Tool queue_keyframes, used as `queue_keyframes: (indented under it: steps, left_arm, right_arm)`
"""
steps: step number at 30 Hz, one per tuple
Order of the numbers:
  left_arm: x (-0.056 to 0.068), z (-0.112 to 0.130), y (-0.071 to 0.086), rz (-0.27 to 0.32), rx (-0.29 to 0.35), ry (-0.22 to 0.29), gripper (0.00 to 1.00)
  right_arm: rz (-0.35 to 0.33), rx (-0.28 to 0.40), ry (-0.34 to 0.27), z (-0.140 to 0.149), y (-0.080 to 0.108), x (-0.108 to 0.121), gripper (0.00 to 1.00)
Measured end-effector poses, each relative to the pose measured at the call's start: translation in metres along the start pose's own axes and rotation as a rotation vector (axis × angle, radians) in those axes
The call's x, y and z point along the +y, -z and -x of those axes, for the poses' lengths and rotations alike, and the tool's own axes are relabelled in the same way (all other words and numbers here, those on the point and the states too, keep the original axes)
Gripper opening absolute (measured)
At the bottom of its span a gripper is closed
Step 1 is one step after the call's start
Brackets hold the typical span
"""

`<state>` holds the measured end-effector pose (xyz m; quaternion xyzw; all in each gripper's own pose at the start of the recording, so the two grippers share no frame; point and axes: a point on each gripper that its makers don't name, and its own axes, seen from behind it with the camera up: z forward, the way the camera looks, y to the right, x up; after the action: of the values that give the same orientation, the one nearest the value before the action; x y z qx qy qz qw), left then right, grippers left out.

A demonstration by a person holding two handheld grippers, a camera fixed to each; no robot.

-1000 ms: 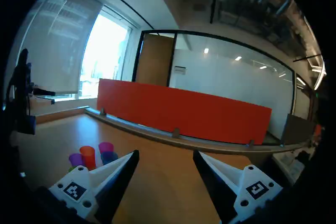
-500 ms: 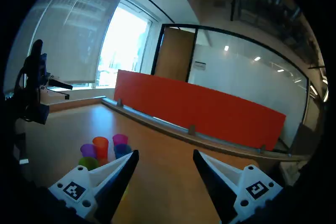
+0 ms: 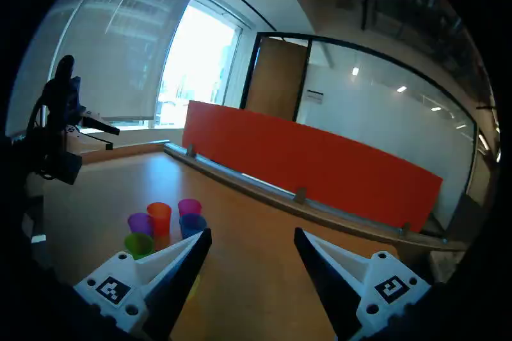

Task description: Pour water

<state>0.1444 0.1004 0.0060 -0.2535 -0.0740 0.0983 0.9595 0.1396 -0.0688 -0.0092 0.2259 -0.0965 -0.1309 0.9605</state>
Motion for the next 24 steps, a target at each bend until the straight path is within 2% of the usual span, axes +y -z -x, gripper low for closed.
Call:
queue_keyframes:
  steps: [6,24]
  left_arm:
    - [0.004,-0.001,-0.002,0.017,-0.005,0.000,0.92]
    - [0.016,0.009,-0.010,0.059,-0.045,-0.036,0.92]
  right_arm:
    - [-0.031,-0.009,-0.010,-0.001,-0.001,-0.005,1.00]
    - [-0.042,-0.026,0.014,0.002,-0.003,-0.006,1.00]
